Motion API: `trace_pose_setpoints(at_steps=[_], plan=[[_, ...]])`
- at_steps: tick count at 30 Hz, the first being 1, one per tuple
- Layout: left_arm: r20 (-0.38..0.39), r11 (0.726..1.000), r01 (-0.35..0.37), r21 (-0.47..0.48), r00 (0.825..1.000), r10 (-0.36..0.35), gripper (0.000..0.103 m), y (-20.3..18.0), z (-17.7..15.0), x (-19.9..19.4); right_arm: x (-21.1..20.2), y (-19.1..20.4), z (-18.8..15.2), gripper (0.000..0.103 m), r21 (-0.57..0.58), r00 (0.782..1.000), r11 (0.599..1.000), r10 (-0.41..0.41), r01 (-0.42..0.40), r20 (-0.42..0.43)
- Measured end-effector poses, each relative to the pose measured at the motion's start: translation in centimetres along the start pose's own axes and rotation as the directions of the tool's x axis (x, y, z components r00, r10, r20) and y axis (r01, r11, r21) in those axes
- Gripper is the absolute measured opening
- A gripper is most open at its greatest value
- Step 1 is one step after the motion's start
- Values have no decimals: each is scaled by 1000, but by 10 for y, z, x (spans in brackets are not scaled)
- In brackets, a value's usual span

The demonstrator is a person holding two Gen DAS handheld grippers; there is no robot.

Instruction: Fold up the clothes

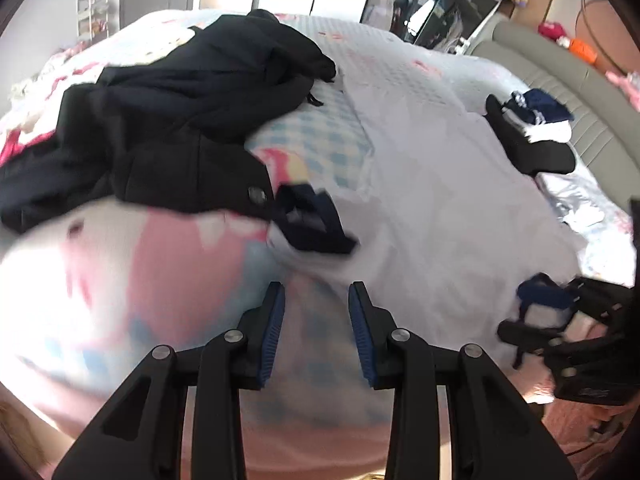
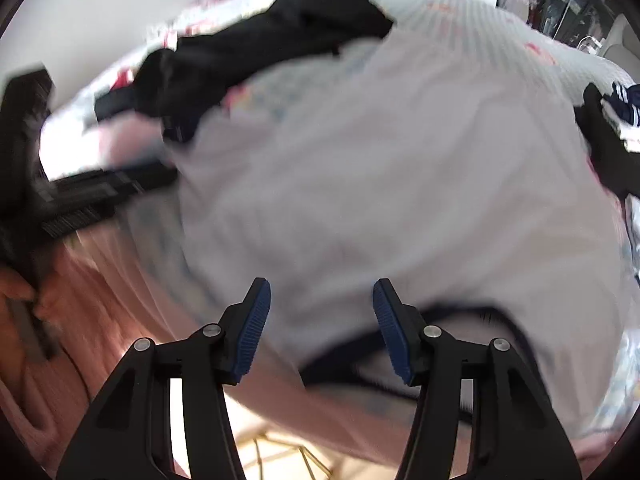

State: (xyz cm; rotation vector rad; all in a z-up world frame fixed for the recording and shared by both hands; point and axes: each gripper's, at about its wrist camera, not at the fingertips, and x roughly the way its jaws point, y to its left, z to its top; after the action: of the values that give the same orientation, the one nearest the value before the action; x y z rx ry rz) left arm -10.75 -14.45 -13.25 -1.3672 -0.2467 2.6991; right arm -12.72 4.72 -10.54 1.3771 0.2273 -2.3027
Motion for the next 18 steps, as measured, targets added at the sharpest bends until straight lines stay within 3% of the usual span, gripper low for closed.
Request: trace_pose_setpoints(at_steps=[5, 7, 9, 11, 15, 18], plan=[[-5, 999, -43, 19, 999, 43, 35, 10, 24, 5, 11, 28, 42, 56, -104, 1000, 995, -10, 13, 30], [39, 999, -24, -24, 999, 25, 36, 25, 25, -5, 17, 36, 54, 55, -138, 999, 990, -20, 25, 40], [68, 992, 17, -129, 998, -8, 37, 46, 21, -11, 22, 34, 72, 55, -143, 999, 989, -21, 27, 47], [92, 975, -8, -223, 995, 29, 37, 63, 17, -13, 30, 34, 89, 55, -158, 999, 987, -25, 30, 33], [105, 988, -48, -145, 992, 64, 37, 57, 27, -8, 62, 44, 117, 55, -227, 999, 973, -52, 49, -7], [91, 984, -9, -177, 996, 25, 37, 60, 29, -4, 75, 51, 128, 55, -248, 999, 968, -52, 48, -7]])
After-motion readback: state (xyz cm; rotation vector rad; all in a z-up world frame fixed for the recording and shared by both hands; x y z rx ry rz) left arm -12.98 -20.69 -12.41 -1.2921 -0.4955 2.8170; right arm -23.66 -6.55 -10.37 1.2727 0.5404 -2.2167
